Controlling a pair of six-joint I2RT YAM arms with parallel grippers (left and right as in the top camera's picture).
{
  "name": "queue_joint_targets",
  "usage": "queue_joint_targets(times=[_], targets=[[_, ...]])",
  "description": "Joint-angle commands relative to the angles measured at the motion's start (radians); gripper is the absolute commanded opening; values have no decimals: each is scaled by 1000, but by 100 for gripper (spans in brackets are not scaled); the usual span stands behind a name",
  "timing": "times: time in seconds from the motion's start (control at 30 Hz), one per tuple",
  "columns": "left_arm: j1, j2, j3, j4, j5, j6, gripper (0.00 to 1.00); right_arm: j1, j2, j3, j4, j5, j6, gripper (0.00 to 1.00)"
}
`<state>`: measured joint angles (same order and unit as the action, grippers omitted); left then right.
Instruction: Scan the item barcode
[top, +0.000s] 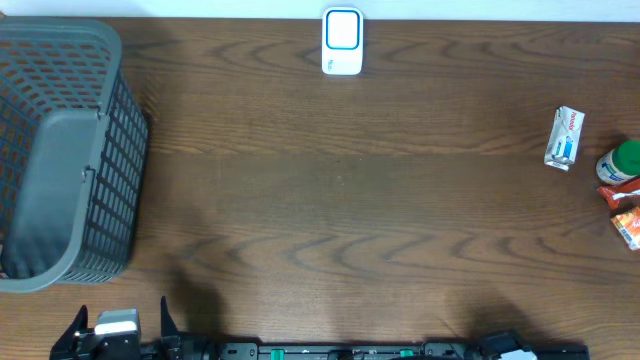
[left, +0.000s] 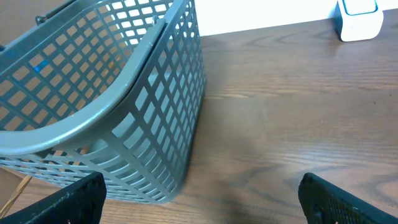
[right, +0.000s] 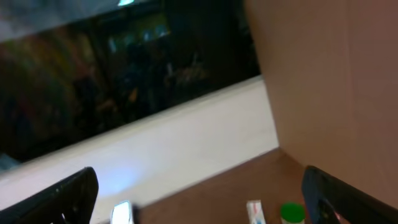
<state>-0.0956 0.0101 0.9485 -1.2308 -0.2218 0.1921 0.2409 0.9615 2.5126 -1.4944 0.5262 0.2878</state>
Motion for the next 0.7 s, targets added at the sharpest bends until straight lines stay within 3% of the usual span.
queue_joint_targets(times=[0.0,0.3,0.5,0.53,0.67], targets=[[-4,-7,-2,0,1,13,99,-96,-6,-130,99,-117,-12,99],[-4,-7,-2,0,1,13,99,-143,-227,-745,581,-335,-10,99],[-4,-7,-2,0,1,13,99,-170,-430,-1183,781,-360,135,99],[-4,-7,-2,0,1,13,99,-178,-497,-1319,842,-360,175,99],[-4,-7,-2,0,1,13,99,-188,-621,-1577,1026,-360,195,99]])
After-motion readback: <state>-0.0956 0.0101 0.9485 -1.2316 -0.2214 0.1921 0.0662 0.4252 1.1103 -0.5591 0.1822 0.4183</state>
